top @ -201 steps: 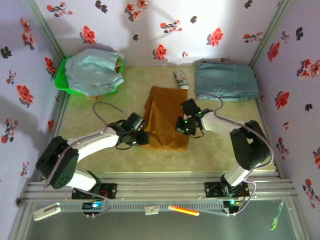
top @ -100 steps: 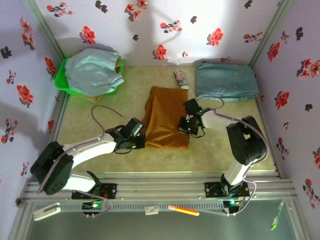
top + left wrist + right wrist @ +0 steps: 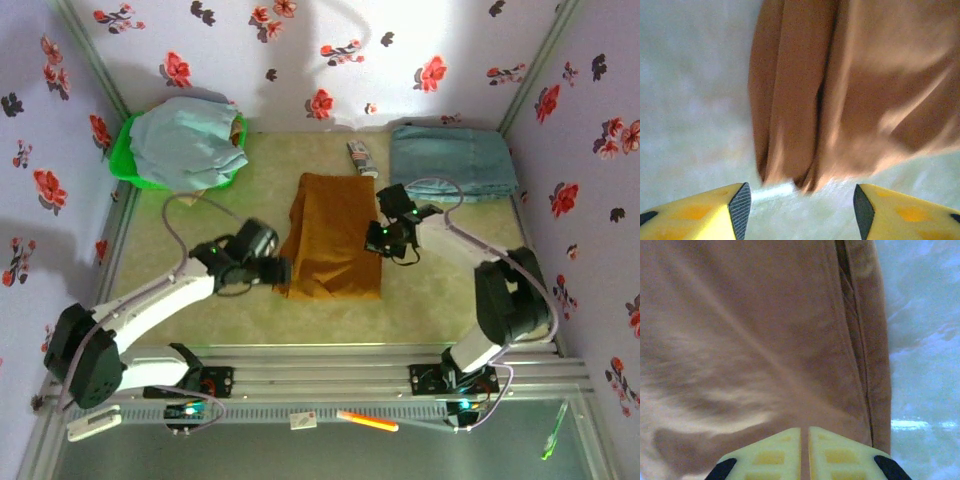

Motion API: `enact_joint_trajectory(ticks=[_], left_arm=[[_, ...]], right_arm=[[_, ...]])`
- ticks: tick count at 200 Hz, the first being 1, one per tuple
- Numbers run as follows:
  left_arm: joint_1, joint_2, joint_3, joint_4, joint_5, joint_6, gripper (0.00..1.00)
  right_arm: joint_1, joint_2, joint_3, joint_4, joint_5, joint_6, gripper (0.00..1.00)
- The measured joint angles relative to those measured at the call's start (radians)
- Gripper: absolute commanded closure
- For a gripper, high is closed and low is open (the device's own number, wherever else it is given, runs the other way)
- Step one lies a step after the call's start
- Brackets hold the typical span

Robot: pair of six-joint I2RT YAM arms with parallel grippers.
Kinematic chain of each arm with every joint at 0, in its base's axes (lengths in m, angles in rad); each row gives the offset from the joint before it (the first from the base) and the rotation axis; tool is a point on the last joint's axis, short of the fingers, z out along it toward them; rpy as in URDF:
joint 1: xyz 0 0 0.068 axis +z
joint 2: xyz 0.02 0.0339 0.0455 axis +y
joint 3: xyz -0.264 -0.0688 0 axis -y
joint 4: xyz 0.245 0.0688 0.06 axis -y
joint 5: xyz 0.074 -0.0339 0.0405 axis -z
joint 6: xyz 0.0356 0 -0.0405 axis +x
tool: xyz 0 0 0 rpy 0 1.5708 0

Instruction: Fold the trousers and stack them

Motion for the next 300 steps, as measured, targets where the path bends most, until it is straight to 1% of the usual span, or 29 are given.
enact_joint_trajectory(ticks=[7, 18, 30, 44, 65, 79, 95, 109, 124, 139, 157, 182, 197, 210, 233, 236, 239, 242, 248, 255, 256, 259, 263, 278, 288, 294, 300], left_arm=[[0.021, 0.033, 0.074, -0.002, -0.001, 0.017, 0.54], [0.047, 0.116, 0.205, 0.014, 0.0, 0.049, 0.68], [0.063, 0.229, 0.345, 0.035, 0.001, 0.09, 0.83], [0.078, 0.403, 0.512, 0.081, 0.014, 0.132, 1.0], [0.097, 0.652, 0.692, 0.167, 0.061, 0.178, 1.0], [0.108, 0.797, 0.788, 0.174, 0.084, 0.191, 1.0], [0.119, 0.933, 0.879, 0.166, 0.099, 0.202, 1.0], [0.133, 0.996, 0.896, 0.161, 0.107, 0.206, 1.0], [0.157, 1.001, 0.847, 0.174, 0.12, 0.205, 1.0], [0.185, 0.96, 0.751, 0.224, 0.132, 0.204, 1.0], [0.222, 0.863, 0.601, 0.272, 0.132, 0.201, 1.0], [0.251, 0.693, 0.36, 0.303, 0.132, 0.175, 1.0], [0.243, 0.598, 0.224, 0.336, 0.137, 0.142, 1.0], [0.219, 0.52, 0.113, 0.372, 0.143, 0.104, 1.0], [0.142, 0.391, -0.033, 0.4, 0.152, 0.034, 1.0], [0.126, 0.371, -0.051, 0.401, 0.155, 0.025, 1.0], [0.115, 0.356, -0.062, 0.399, 0.159, 0.019, 0.97], [0.104, 0.341, -0.072, 0.397, 0.163, 0.013, 0.93], [0.083, 0.306, -0.092, 0.387, 0.171, 0.002, 0.8], [0.065, 0.269, -0.105, 0.372, 0.183, -0.003, 0.63], [0.061, 0.261, -0.106, 0.368, 0.186, -0.005, 0.62], [0.057, 0.243, -0.108, 0.357, 0.188, -0.004, 0.54], [0.054, 0.217, -0.109, 0.341, 0.192, -0.007, 0.47], [0.075, 0.119, -0.107, 0.298, 0.183, -0.009, 0.34], [0.111, 0.053, -0.103, 0.269, 0.168, -0.005, 0.23], [0.135, 0.022, -0.101, 0.257, 0.16, -0.004, 0.19], [0.165, -0.007, -0.1, 0.246, 0.153, -0.007, 0.17]], right_arm=[[0.002, -0.034, -0.004, 0.003, 0.004, 0.006, 0.94], [0.007, -0.09, -0.026, 0.016, 0.009, 0.019, 1.0], [0.022, -0.145, -0.076, 0.042, 0.011, 0.052, 1.0], [0.063, -0.188, -0.152, 0.075, 0.014, 0.095, 1.0], [0.154, -0.19, -0.254, 0.124, 0.014, 0.161, 1.0], [0.203, -0.17, -0.301, 0.156, 0.006, 0.195, 1.0], [0.218, -0.131, -0.34, 0.202, -0.002, 0.222, 1.0], [0.212, -0.082, -0.351, 0.228, -0.002, 0.229, 1.0], [0.198, -0.058, -0.332, 0.225, -0.009, 0.223, 1.0], [0.169, -0.024, -0.291, 0.194, -0.014, 0.193, 1.0], [0.113, 0.015, -0.234, 0.142, -0.002, 0.141, 1.0], [0.004, 0.083, -0.132, 0.066, 0.055, 0.05, 1.0], [-0.052, 0.147, -0.05, 0.016, 0.083, 0.0, 1.0], [-0.086, 0.217, 0.037, -0.023, 0.09, -0.038, 1.0], [-0.116, 0.329, 0.2, -0.082, 0.113, -0.101, 1.0], [-0.118, 0.339, 0.216, -0.089, 0.117, -0.108, 0.98], [-0.12, 0.346, 0.232, -0.094, 0.121, -0.114, 0.96], [-0.122, 0.352, 0.247, -0.1, 0.125, -0.122, 0.93], [-0.124, 0.357, 0.269, -0.108, 0.132, -0.134, 0.85], [-0.127, 0.357, 0.293, -0.123, 0.142, -0.15, 0.78], [-0.128, 0.357, 0.295, -0.125, 0.143, -0.151, 0.76], [-0.129, 0.352, 0.306, -0.132, 0.146, -0.153, 0.73], [-0.13, 0.347, 0.314, -0.139, 0.15, -0.166, 0.69], [-0.135, 0.3, 0.323, -0.155, 0.152, -0.183, 0.55], [-0.138, 0.246, 0.31, -0.159, 0.149, -0.191, 0.48], [-0.138, 0.209, 0.296, -0.161, 0.147, -0.191, 0.45], [-0.14, 0.165, 0.274, -0.159, 0.145, -0.196, 0.41]])
